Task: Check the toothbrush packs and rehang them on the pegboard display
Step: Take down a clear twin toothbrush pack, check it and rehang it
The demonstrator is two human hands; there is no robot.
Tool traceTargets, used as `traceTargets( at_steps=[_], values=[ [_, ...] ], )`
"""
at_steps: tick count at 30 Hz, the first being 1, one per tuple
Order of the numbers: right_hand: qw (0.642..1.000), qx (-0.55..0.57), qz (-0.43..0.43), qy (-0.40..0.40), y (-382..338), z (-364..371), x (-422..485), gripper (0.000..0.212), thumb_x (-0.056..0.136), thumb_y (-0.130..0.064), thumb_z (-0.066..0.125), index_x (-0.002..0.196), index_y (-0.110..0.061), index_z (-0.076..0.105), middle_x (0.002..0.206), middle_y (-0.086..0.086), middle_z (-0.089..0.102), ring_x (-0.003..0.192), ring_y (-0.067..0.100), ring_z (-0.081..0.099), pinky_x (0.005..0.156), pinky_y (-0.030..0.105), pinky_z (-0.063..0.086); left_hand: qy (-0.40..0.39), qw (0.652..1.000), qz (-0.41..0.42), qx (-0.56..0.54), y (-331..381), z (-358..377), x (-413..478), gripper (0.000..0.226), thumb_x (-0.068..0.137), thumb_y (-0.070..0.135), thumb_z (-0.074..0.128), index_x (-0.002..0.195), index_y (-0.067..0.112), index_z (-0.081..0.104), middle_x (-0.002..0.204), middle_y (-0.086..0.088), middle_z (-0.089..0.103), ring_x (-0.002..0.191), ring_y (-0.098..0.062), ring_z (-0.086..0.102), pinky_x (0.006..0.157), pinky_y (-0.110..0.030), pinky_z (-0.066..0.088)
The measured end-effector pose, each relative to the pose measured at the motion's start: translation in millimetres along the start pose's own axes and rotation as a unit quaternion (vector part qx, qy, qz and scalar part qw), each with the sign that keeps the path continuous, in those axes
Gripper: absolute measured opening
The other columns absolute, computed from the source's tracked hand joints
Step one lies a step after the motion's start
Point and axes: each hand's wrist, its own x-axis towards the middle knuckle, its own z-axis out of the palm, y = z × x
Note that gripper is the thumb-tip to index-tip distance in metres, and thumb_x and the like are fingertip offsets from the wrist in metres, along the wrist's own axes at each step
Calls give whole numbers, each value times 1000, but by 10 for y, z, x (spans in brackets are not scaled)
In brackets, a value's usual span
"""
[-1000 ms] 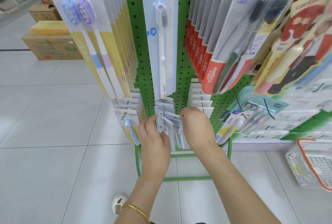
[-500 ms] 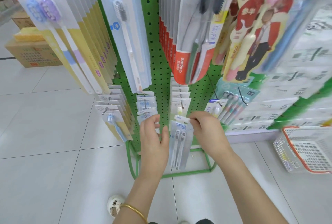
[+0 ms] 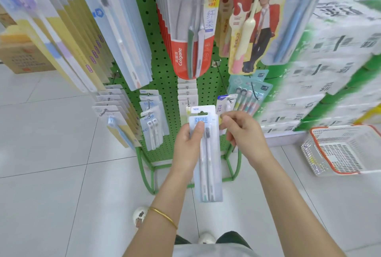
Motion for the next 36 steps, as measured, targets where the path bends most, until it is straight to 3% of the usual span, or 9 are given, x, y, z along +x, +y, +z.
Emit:
traceTargets(
  at_steps=[5, 8, 11, 14, 16, 19, 26, 31, 36],
  values=[
    [997, -20, 51, -62, 233, 14, -243, 23, 96, -18, 53, 78, -5, 56, 53, -3, 48, 41, 7, 42, 45, 16, 34, 37, 998, -41, -32, 68, 93, 79, 59, 85, 52, 56, 94, -6, 53, 84, -5, 50, 75, -17, 46, 72, -35, 40],
    [997, -1, 50, -51, 297, 5, -281, 20, 94, -10, 54, 77, -2, 51, 54, -1, 41, 41, 6, 36, 43, 15, 31, 27, 999, -28, -20, 114, 164, 82, 52, 91, 46, 55, 92, -5, 53, 82, -6, 46, 73, -18, 41, 70, -33, 37],
    [999, 2, 41, -24, 306, -39, -261, 23, 94, -10, 55, 72, -7, 49, 51, -5, 39, 43, 7, 34, 45, 18, 30, -7, 998, 27, 53, 109, 216, 56, 33, 96, 36, 52, 101, 4, 57, 90, -4, 59, 76, -8, 53, 72, -18, 42],
    [999, 3, 36, 2, 323, -59, -254, 25, 93, -13, 55, 70, -8, 47, 51, -5, 35, 45, 8, 30, 47, 21, 27, -47, 991, 59, 110, 126, 249, -26, 23, 97, 34, 49, 105, 12, 49, 88, 10, 54, 71, 12, 51, 64, -3, 38],
    [999, 18, 44, 17, 331, -68, -260, 25, 94, -13, 54, 70, -9, 47, 50, -6, 35, 45, 8, 29, 47, 21, 27, -74, 985, 67, 143, 99, 255, -70, 23, 98, 33, 47, 109, 13, 44, 86, 11, 49, 73, 4, 49, 65, -7, 38],
    [994, 84, 64, 43, 342, -115, -242, 25, 95, -11, 53, 70, -11, 49, 47, -9, 36, 42, 7, 30, 44, 19, 27, -129, 973, 66, 177, 16, 269, -148, 27, 100, 30, 44, 121, 14, 39, 93, 17, 48, 89, -8, 51, 80, -27, 42],
    [970, 152, 81, 172, 383, -318, -192, 33, 96, -9, 49, 64, -14, 44, 41, -15, 39, 37, 2, 31, 40, 15, 28, -253, 941, 49, 220, -115, 264, -274, 49, 96, 27, 53, 141, 24, 32, 123, 13, 51, 112, -7, 50, 94, -25, 38],
    [939, 198, 103, 261, 423, -423, -169, 37, 97, -10, 47, 62, -13, 35, 53, 2, 31, 35, 4, 25, 36, 16, 25, -290, 919, 40, 263, -156, 228, -315, 87, 85, 28, 71, 150, 31, 14, 149, 12, 31, 133, -6, 35, 109, -26, 28],
    [921, 220, 125, 297, 477, -412, -157, 31, 97, -12, 47, 67, -13, 39, 57, 3, 30, 36, 5, 25, 36, 16, 25, -261, 867, 134, 403, -102, 228, -329, 92, 77, 34, 76, 145, 32, 14, 148, 7, 26, 128, -14, 38, 96, -28, 38]
  ],
)
